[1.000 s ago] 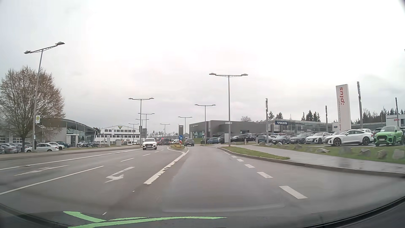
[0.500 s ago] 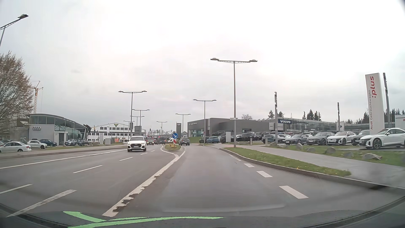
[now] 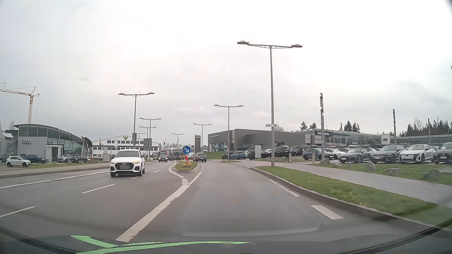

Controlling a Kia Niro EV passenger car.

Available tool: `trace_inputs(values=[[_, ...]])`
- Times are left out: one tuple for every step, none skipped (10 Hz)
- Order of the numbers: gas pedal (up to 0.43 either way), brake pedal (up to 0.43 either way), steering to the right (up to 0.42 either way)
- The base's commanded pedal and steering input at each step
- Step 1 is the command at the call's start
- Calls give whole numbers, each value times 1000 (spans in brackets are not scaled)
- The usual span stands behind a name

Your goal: Follow the waypoints while adhering to traffic rules and regulations

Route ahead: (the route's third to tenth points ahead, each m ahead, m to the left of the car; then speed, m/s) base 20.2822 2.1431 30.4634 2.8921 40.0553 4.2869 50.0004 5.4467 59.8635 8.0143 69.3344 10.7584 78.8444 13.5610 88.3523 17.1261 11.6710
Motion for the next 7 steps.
trace_inputs(values=[[0,0,1],[0,0,1],[0,0,1],[0,0,0],[0,0,0],[0,0,0],[0,0,0]])
